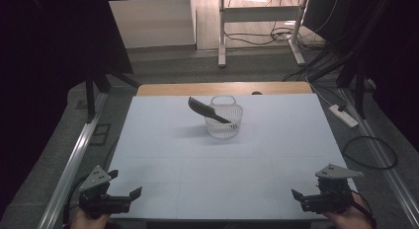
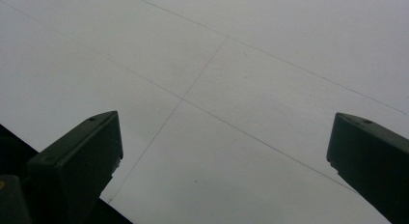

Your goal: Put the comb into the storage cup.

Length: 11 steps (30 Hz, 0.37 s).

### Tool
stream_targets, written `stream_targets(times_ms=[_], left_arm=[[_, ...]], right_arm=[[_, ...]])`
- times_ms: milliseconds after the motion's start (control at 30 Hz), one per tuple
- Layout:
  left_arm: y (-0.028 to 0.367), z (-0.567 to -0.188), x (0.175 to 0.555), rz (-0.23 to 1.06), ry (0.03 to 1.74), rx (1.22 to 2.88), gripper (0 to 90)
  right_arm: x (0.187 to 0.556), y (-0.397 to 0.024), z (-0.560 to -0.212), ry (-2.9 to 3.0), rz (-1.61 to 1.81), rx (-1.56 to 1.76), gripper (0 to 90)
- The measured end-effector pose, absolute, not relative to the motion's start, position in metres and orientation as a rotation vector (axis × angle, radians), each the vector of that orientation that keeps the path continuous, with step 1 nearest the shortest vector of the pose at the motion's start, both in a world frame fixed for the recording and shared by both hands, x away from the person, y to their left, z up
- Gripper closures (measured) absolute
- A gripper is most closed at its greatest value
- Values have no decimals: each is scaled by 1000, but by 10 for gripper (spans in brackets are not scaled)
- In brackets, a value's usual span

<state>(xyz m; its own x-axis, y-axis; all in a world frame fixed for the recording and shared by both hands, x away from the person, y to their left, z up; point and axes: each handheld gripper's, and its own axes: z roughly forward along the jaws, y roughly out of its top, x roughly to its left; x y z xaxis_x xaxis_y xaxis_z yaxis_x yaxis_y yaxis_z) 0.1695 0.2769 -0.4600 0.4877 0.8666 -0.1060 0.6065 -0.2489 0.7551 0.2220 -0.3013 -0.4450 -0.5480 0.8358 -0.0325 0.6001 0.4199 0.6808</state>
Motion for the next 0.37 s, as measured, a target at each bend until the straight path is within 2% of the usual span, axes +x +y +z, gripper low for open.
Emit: stream_targets(times_ms=[367], left_arm=[[275, -460, 168, 450, 1247, 1979, 0]], right_arm=[[222, -301, -445, 2307, 878, 1235, 0]])
